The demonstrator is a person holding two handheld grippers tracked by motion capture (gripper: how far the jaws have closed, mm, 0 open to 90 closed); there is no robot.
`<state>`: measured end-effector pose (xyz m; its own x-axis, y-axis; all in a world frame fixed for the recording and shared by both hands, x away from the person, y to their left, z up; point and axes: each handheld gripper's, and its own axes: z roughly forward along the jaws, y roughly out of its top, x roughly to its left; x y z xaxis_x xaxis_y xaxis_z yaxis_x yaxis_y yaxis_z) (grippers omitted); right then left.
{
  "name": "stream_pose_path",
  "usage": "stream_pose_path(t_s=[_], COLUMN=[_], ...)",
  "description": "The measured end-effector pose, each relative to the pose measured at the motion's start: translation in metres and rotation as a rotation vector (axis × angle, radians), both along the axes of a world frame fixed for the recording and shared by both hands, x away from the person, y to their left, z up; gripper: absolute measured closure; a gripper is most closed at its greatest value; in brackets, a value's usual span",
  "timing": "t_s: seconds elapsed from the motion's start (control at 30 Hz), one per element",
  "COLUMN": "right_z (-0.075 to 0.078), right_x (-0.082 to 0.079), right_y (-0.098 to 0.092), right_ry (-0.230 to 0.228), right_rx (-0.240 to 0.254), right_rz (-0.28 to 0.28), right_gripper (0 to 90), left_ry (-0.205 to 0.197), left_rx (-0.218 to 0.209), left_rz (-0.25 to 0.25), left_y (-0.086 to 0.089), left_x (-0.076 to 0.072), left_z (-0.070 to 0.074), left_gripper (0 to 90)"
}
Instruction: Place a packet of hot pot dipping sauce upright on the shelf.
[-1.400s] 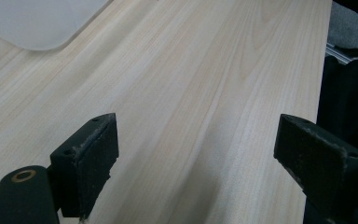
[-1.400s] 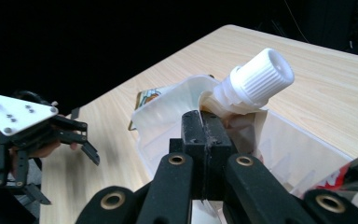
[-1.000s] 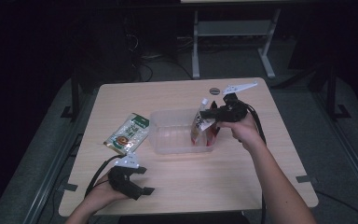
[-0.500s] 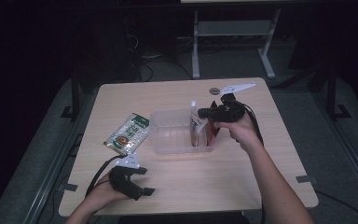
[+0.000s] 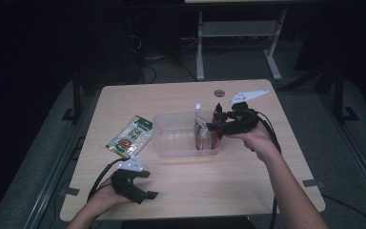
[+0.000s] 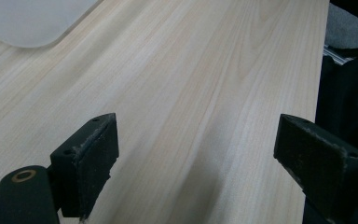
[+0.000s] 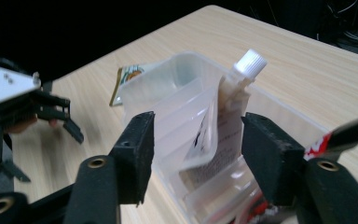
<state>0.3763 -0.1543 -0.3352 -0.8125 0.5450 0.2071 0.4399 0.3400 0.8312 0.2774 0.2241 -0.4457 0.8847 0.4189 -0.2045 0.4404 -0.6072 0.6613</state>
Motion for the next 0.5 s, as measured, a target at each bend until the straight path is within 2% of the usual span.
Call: stream_pose_path(t_s=[0.13,0.33,0.5], right_z=[-0.001,-0.002,-0.008], right_x=[-0.009,-0.032,-0.051], right_y=[-0.003,-0.011,-0.016], right_ry=[-0.013,-0.063,-0.064], right_rx=[-0.018,-0.021,-0.019], right_rz=[-0.008,-0.006,0.005], right_gripper=[37.1,34.9,35.2], left_ry=[-0.001,0.001,0.004], left_rx=[-0.004,-0.006,-0.011], left_rz=[0.008,0.007,0.006], left_y=[0.000,-0.001,-0.002], left_x=[0.001,0.001,0.001], left_z=[0.001,0.001,0.000], left_gripper=[13.4,13.4,13.4])
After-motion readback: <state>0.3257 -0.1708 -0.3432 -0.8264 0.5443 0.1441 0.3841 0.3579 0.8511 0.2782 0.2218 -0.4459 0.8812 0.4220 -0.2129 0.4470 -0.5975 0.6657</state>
